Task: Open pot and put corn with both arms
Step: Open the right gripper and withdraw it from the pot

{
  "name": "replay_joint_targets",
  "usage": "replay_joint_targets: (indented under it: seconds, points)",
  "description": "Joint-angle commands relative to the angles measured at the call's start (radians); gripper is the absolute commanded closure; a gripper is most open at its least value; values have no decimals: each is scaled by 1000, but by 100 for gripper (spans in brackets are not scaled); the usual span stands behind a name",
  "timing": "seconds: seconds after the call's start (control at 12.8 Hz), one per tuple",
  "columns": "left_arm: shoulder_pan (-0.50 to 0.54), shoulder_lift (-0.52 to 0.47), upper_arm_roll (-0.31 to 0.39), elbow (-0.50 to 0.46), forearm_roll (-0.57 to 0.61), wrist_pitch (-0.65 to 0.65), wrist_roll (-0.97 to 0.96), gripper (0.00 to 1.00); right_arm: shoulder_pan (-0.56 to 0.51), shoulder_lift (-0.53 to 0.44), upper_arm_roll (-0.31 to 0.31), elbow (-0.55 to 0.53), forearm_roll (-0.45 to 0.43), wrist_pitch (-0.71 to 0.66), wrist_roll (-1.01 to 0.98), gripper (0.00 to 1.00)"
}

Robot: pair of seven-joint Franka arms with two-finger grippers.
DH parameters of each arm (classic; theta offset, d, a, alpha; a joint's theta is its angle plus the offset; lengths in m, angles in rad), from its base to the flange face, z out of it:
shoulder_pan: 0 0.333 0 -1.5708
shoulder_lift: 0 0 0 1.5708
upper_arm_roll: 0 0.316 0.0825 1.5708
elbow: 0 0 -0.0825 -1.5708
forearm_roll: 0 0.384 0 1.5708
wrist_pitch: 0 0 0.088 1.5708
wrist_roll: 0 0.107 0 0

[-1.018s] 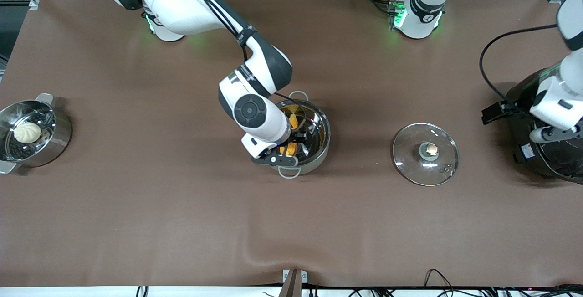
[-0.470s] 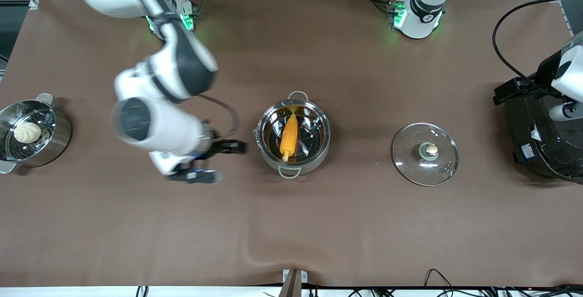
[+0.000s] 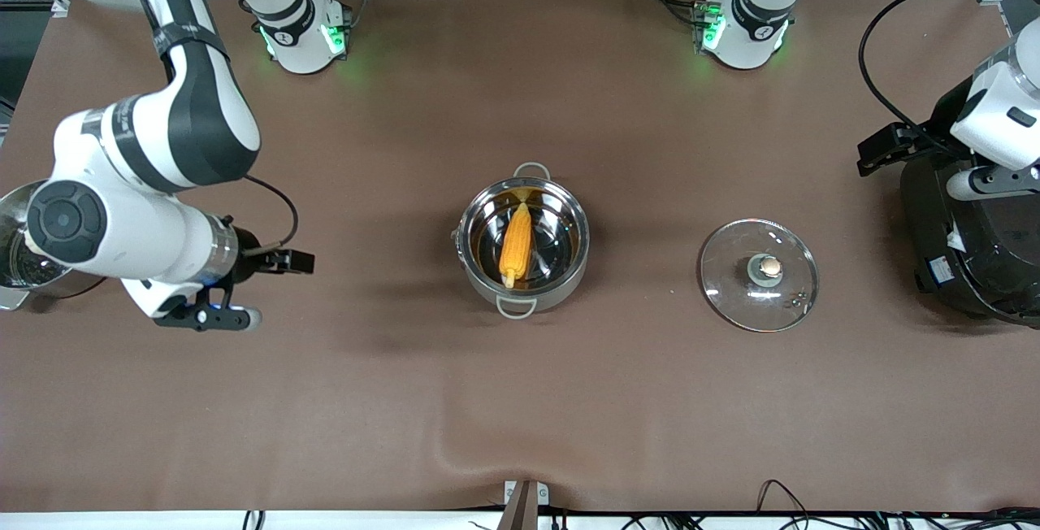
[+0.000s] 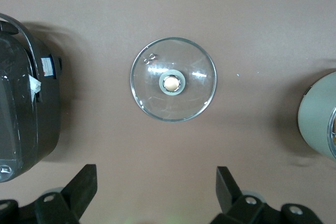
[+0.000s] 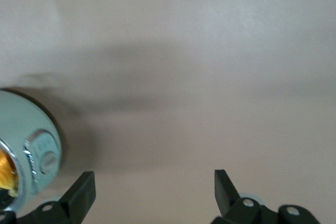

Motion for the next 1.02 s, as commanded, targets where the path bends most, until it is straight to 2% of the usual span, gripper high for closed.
replay_joint_targets:
  seconds: [0.0, 0.47, 0.7, 0.94]
  points:
    - [25, -33, -7, -17, 1, -17, 20, 0, -71, -136, 19, -160, -19, 26, -95, 0]
    - [22, -46, -7, 17, 1, -52, 17, 0, -161, -360, 21, -338, -32, 58, -243, 0]
    - [22, -48, -14, 20, 1, -72, 16, 0, -193, -467, 19, -347, -74, 29, -313, 0]
    - [26, -48, -16, 20, 1, -85, 17, 0, -252, -481, 24, -326, -81, -56, -362, 0]
